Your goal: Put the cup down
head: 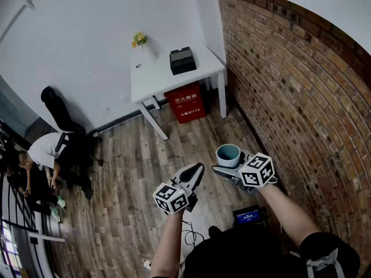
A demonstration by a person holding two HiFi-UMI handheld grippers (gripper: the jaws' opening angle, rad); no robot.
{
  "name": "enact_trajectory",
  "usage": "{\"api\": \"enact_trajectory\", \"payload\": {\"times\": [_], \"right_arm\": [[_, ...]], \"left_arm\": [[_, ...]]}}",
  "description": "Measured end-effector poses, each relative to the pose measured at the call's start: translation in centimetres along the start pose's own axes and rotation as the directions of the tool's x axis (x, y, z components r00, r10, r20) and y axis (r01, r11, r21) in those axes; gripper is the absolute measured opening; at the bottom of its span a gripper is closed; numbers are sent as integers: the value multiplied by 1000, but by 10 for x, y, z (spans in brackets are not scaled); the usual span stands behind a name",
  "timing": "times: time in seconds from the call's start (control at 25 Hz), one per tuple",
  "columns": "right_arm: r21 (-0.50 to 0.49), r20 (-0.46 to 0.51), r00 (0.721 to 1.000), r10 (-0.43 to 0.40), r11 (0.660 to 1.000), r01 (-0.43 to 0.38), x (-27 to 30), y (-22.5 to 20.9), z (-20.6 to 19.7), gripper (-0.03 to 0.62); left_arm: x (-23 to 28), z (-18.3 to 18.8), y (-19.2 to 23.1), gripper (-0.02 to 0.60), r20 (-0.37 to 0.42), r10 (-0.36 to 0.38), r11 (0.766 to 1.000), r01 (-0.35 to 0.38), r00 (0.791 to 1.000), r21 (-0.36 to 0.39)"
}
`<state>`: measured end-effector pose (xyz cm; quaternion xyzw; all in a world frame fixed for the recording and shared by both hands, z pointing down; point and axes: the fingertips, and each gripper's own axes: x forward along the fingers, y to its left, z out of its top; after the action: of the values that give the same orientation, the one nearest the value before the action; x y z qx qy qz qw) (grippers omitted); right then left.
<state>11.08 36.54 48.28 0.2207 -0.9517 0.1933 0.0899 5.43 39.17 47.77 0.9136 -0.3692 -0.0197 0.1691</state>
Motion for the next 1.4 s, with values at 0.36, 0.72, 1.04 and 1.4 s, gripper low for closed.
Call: {"api": "enact_trajectory", "payload": {"times": [0.36,0.72,1.04,1.4], "right_arm": [[-16,-3,1000,10,1000,-10,-2,4,2,383],[-7,5,1000,23,1000,-23,-4,6,2,383],[-8,0,1000,31,999,-31,-4,8,1,383],[-18,0,999,40,999,-40,-5,11,1,383]], "left_arm": [[1,2,-6,21,-3,-8,1000,8,1000,3],[2,4,-9,21,-2,-11,1000,11,1000,8],[1,2,-10,21,-2,-10,1000,10,1000,5],[3,1,-14,21,-8,-21,1000,22,1000,12]]}}
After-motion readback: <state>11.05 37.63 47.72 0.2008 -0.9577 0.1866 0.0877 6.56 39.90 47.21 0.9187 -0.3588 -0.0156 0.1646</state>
